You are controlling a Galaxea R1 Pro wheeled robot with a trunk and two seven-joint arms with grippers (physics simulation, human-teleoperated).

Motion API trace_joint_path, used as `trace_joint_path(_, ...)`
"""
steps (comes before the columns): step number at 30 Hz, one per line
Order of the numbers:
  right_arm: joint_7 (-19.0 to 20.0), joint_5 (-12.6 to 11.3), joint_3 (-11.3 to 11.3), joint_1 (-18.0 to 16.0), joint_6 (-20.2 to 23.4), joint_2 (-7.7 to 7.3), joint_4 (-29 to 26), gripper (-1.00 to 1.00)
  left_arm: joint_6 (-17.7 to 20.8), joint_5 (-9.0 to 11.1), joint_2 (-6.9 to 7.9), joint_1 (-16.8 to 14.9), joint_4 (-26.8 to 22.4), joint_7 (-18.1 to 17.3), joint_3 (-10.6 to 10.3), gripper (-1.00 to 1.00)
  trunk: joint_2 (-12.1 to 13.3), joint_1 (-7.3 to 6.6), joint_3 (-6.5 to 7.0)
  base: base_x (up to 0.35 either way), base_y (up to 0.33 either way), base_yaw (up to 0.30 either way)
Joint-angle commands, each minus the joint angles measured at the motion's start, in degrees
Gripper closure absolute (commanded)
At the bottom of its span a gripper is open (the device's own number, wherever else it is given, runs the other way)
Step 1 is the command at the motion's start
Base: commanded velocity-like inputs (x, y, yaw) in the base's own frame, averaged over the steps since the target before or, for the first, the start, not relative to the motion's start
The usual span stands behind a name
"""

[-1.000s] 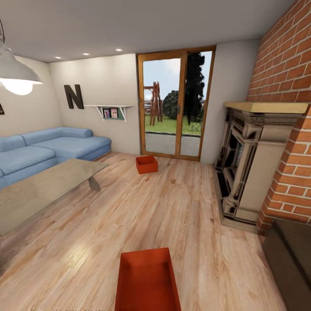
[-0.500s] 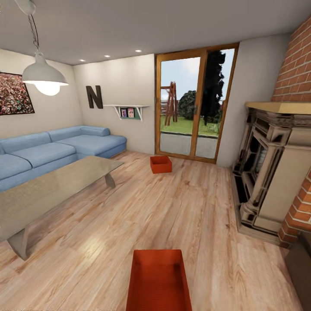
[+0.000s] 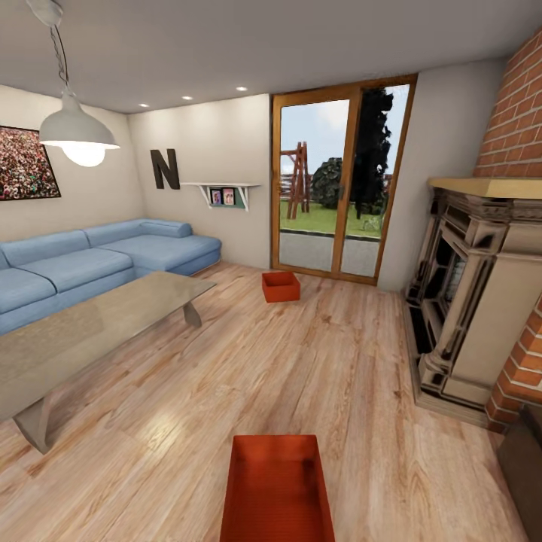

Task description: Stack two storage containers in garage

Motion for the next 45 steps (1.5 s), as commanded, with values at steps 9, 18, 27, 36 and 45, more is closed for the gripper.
trace_joint_path(9, 0.9, -0.7, 0.3, -0.1, -0.2, 0.08, 0.2, -1.00, -0.2, 0.2, -0.02, 0.0, 0.1, 0.0, -0.2, -1.00, 0.0, 0.00, -0.05, 0.000, 0.000, 0.000)
trace_joint_path(18, 0.5, -0.6, 0.4, -0.1, 0.1, 0.36, 0.2, -1.00, -0.2, 0.2, -0.02, 0.0, 0.1, 0.0, -0.2, -1.00, 0.0, 0.00, -0.05, 0.000, 0.000, 0.000)
trace_joint_path(27, 0.4, -0.7, 0.2, -0.1, -0.3, 0.36, 0.2, -1.00, -0.2, 0.3, -0.03, 0.0, 0.1, 0.0, 0.2, -1.00, 0.0, 0.00, -0.05, 0.000, 0.000, -0.088)
trace_joint_path(36, 0.4, -0.8, 0.2, -0.1, -0.3, 0.35, 0.2, -1.00, -0.2, 0.4, -0.03, 0.0, 0.1, 0.0, 0.3, -1.00, 0.0, 0.00, -0.05, 0.000, 0.000, -0.092)
trace_joint_path(45, 0.4, -0.8, 0.2, -0.1, -0.3, 0.32, 0.2, -1.00, -0.2, 0.5, -0.03, 0.0, 0.1, 0.0, 0.3, -1.00, 0.0, 0.00, -0.05, 0.000, 0.000, -0.053)
